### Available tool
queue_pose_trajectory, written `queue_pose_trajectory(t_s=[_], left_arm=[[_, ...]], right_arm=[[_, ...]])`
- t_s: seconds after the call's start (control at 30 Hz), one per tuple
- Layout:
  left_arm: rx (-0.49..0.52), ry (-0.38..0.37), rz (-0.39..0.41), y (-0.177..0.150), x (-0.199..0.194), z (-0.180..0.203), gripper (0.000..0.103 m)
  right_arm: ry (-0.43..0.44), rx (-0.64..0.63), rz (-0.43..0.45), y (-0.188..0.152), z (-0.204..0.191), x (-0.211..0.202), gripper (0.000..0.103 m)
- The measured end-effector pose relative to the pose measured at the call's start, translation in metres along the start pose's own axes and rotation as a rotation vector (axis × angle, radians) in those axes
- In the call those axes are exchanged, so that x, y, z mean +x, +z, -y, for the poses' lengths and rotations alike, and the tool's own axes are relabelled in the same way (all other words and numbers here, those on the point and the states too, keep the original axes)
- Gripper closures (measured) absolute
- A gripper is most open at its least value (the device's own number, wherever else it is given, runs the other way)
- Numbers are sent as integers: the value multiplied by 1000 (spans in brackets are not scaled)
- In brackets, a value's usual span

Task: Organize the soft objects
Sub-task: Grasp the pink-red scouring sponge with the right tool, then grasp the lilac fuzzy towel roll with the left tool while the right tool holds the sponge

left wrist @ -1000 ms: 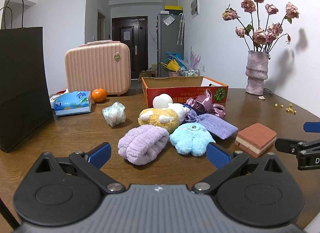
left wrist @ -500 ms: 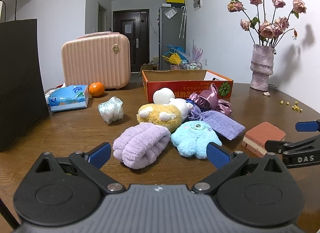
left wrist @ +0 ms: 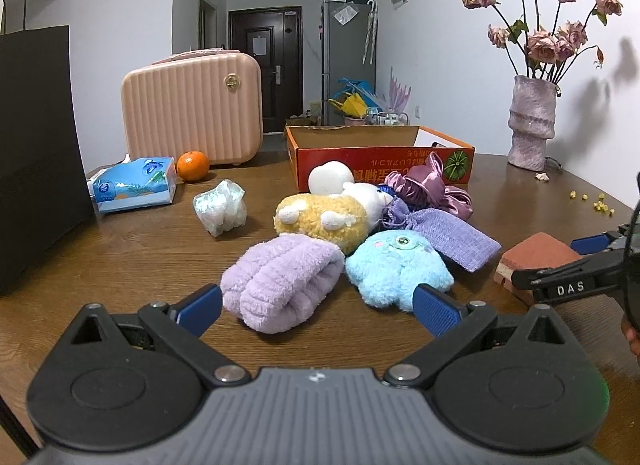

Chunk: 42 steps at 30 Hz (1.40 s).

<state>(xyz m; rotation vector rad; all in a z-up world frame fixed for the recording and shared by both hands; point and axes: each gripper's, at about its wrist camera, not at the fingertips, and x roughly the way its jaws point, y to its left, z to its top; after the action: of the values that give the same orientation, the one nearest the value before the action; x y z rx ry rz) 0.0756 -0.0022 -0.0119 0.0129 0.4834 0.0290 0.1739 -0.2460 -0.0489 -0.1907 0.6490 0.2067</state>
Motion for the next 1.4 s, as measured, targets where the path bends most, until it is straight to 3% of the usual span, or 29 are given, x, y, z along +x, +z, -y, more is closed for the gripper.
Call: queue_pose_trajectory(t_s=[0.23,0.57,1.1,1.4], left_arm=[[5,4,-9,0,4,3,0],[18,11,-21,2,8,6,0],[74,36,-57,32,36,-8,0],[74,25,-154,35,82,-28,0]], right_arm=[[70,60,-39,-1,13,22,0],[111,110,-17,-5,20,20,3],[90,215,106,-11,33,-7,3],[69,226,123,-13,34,-9,3]])
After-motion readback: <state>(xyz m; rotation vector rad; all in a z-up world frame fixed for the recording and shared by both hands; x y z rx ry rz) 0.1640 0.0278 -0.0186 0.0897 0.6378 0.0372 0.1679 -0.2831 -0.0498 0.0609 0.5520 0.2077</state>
